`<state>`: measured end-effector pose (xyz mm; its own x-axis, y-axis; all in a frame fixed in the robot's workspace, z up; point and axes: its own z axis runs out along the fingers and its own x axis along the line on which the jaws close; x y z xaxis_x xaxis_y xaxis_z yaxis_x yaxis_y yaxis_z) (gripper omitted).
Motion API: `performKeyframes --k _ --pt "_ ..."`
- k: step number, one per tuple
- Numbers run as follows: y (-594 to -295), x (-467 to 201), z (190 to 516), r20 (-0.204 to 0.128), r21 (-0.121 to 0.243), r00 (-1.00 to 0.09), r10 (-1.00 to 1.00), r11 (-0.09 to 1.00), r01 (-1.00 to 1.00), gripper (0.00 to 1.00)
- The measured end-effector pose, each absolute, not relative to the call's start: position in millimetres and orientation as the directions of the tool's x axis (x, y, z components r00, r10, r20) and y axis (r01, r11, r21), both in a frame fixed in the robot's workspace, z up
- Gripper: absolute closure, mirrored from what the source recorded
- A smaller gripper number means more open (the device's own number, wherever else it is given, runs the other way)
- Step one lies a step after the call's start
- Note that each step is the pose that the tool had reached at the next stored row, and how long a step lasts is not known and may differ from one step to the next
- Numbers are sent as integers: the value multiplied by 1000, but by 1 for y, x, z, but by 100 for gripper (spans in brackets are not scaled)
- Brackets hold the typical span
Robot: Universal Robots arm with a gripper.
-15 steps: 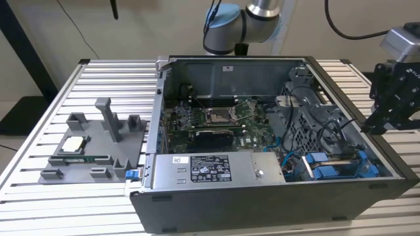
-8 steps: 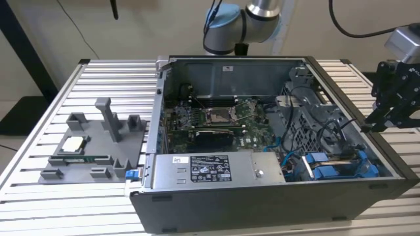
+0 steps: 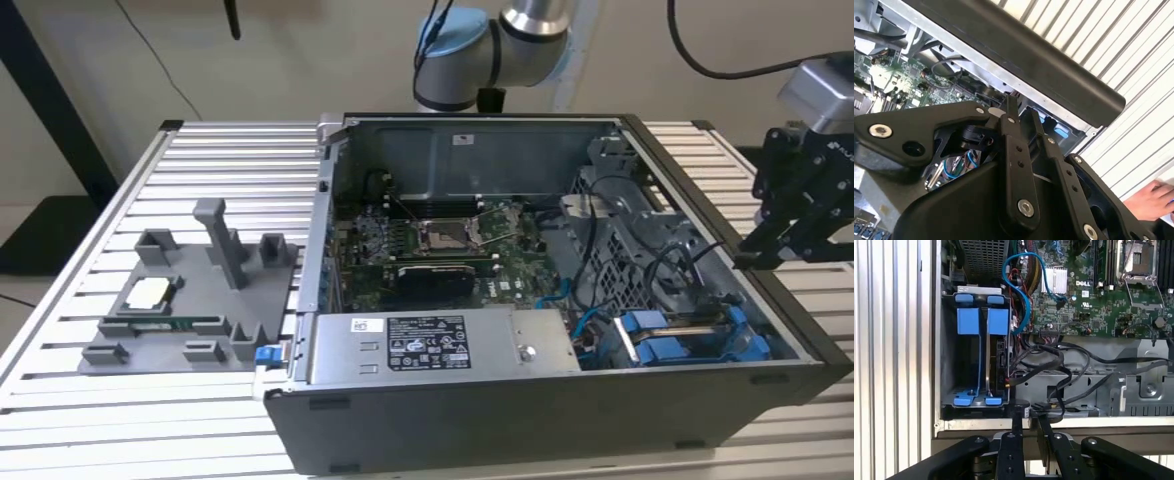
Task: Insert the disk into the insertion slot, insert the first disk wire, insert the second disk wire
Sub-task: 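Insert the second disk wire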
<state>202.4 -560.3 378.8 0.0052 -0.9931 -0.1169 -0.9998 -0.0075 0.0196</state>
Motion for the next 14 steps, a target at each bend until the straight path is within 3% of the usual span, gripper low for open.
performKeyframes --k 7,11,14 --pt "-560 202 374 -138 20 1 -990 -4 -1000 73" --pt "-560 202 373 -176 22 -4 -984 0 -1000 73" --pt "-560 202 372 -183 26 -13 -983 9 -1000 73"
